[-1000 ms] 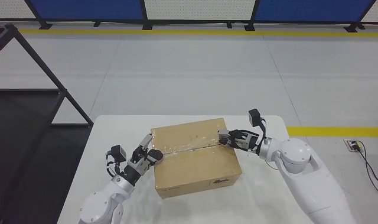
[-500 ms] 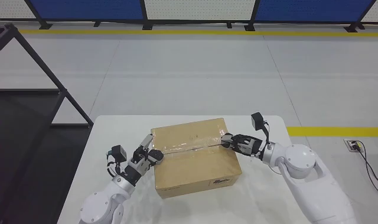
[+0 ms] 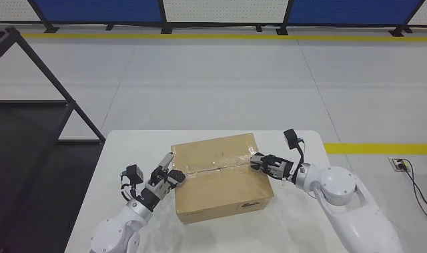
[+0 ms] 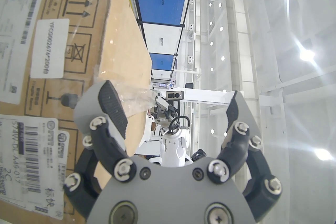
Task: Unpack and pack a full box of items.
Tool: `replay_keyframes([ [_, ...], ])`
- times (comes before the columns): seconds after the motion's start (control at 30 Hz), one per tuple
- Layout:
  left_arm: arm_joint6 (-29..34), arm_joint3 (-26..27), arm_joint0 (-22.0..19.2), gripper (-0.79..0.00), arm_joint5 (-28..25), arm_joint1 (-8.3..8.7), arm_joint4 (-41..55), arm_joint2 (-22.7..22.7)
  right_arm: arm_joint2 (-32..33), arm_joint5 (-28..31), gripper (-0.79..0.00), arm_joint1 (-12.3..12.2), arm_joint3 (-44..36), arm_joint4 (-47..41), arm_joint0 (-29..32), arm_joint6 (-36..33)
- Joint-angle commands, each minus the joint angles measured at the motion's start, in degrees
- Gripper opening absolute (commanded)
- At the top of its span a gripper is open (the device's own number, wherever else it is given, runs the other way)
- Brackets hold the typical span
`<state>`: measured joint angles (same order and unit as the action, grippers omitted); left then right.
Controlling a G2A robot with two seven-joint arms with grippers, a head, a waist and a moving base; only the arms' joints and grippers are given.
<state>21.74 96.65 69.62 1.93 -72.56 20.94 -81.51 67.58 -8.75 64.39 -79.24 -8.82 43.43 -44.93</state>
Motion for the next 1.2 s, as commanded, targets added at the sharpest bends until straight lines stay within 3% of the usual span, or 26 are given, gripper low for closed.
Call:
replay_keyframes([
  [0.0, -0.1, 0.3, 0.1, 0.0, -0.2, 0.02, 0.0, -0.1, -0.1, -0.4, -0.785, 0.0, -0.3, 0.9, 0.0, 0.3],
  [0.4, -1.3, 1.7, -1.4, 0.0, 0.2, -0.16, -0.6, 1.4, -0.6, -1.8, -0.785, 0.0, -1.7, 2.3, 0.2, 1.0],
  [0.73, -2.6, -0.8, -3.7, 0.0, 1.4, -0.47, -2.5, 3.9, -0.4, -2.2, -0.785, -0.1, -2.8, 2.9, 0.6, 1.0],
  [0.77, -2.6, -1.0, -3.9, 0.0, 1.4, -0.49, -2.6, 4.0, -0.4, -2.3, -0.745, -0.1, -2.8, 3.0, 0.6, 1.0],
  [0.87, -2.7, -1.5, -4.0, 0.0, 1.4, -0.55, -2.5, 4.3, -0.4, -2.5, -0.437, -0.1, -2.9, 3.2, 0.5, 0.8],
  [0.9, -2.7, -1.6, -4.1, 0.0, 1.4, -0.56, -2.5, 4.3, -0.4, -2.5, -0.191, -0.1, -2.9, 3.2, 0.5, 0.8],
  [0.93, -2.7, -1.6, -4.1, 0.0, 1.4, -0.57, -2.5, 4.4, -0.4, -2.6, 0.0, -0.1, -2.9, 3.3, 0.5, 0.8],
  [1.17, -2.5, -1.8, -4.0, 0.0, 1.5, -0.61, -2.5, 4.6, 1.0, -1.5, 0.0, -0.2, -4.4, 3.4, 1.4, 3.6],
])
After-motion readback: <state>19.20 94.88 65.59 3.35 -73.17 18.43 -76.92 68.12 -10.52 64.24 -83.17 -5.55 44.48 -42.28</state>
